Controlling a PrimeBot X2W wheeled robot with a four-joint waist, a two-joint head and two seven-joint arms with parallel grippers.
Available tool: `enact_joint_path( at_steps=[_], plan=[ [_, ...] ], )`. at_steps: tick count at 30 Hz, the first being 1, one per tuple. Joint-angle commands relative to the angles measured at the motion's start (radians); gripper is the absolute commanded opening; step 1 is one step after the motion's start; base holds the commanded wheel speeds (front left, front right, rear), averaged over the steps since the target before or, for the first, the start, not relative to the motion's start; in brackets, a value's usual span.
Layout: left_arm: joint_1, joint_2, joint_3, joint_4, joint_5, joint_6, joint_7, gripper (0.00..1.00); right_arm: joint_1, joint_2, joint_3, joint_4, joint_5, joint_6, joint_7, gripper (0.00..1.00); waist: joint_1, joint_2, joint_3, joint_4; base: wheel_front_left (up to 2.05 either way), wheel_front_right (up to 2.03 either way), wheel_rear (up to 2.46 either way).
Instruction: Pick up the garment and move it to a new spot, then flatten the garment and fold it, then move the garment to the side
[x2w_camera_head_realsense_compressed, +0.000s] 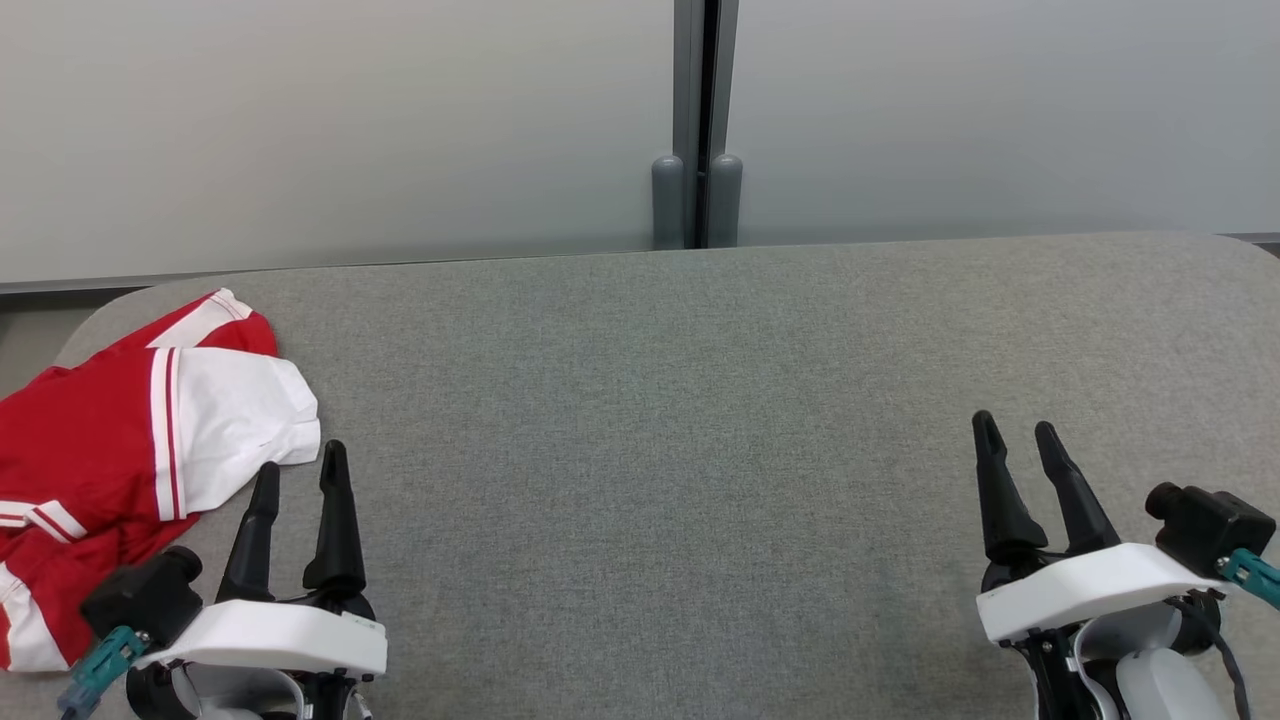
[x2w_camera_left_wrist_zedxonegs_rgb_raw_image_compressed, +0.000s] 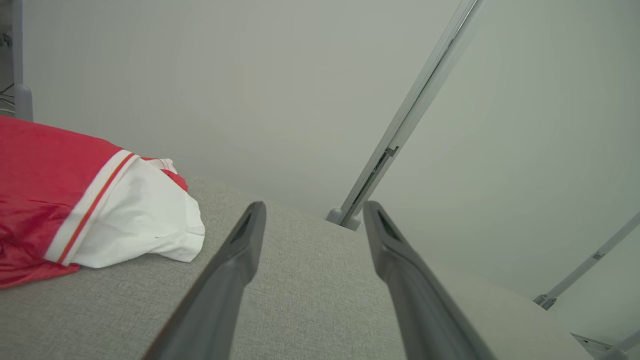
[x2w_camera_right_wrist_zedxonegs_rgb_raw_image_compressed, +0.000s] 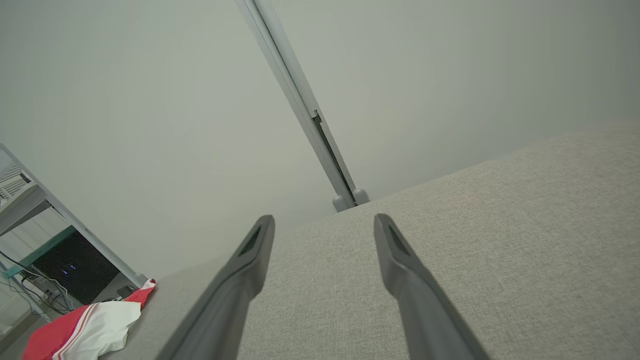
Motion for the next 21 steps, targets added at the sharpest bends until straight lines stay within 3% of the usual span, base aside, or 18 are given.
enact_joint_path(
  at_steps=[1,21],
  plan=[
    [0.0,0.007,-0.003,-0.011,0.037,0.008,-0.011,1.0,-0.023,-0.004,0.006,-0.007,-0.036,0.005,-0.014,1.0,0.0,0.0,0.001,0.001,0.0,0.0,0.0],
    [0.0,0.009,-0.018,-0.002,0.217,0.025,-0.058,1.0,-0.041,0.0,0.035,0.004,-0.214,0.005,-0.063,1.0,0.0,0.0,0.007,0.007,0.0,0.0,0.0]
  ],
)
